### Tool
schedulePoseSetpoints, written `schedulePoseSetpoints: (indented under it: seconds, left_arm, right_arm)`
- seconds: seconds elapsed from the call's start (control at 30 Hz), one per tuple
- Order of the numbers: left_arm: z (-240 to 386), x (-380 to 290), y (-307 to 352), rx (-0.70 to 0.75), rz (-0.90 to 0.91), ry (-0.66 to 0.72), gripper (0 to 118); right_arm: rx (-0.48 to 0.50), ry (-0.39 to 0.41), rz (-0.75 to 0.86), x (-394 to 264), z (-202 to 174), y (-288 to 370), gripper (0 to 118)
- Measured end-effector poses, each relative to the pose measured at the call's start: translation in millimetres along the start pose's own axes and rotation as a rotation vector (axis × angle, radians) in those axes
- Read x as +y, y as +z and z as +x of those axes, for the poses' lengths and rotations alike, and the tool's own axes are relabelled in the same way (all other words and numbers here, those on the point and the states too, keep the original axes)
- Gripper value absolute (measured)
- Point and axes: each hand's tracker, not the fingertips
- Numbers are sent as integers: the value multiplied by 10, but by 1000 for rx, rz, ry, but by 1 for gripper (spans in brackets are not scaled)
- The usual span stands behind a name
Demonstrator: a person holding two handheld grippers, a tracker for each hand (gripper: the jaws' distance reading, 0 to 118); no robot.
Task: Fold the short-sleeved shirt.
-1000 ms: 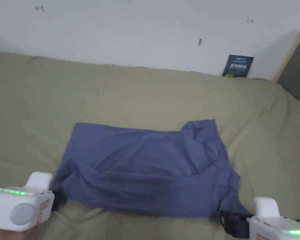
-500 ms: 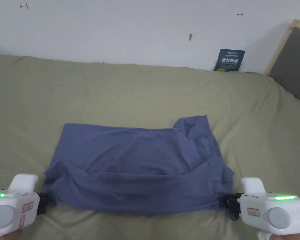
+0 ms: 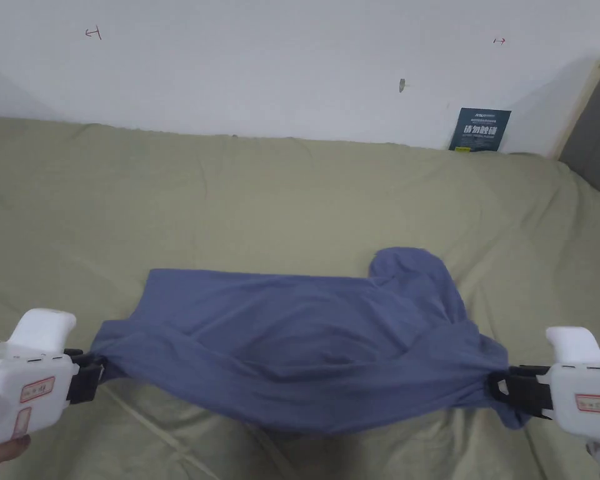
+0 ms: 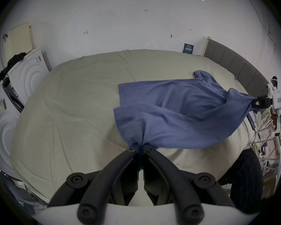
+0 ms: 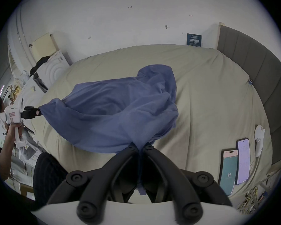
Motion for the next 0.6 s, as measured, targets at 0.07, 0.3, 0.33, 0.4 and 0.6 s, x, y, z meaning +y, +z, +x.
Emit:
schedulePoseSetpoints:
  seconds: [0.07, 0.3, 0.33, 0.4, 0.6]
  left_arm:
    - [-41, -139, 96, -8, -21, 2, 0]
    - [-12, -843, -38, -56, -204, 8, 0]
    - [-7, -899, -97, -55, -216, 32, 0]
    - [-12, -1014, -196, -73, -189, 91, 0]
    - [128, -1026, 405, 38, 71, 72, 116]
  right_arm:
    - [10, 8, -22, -118, 13, 86, 6]
    - [35, 13, -145, -767, 8, -185, 6]
    - [23, -2, -142, -840, 2, -249, 6]
    - [3, -60, -77, -1035, 114, -379, 9]
    - [-2, -87, 85, -942, -38, 123, 118]
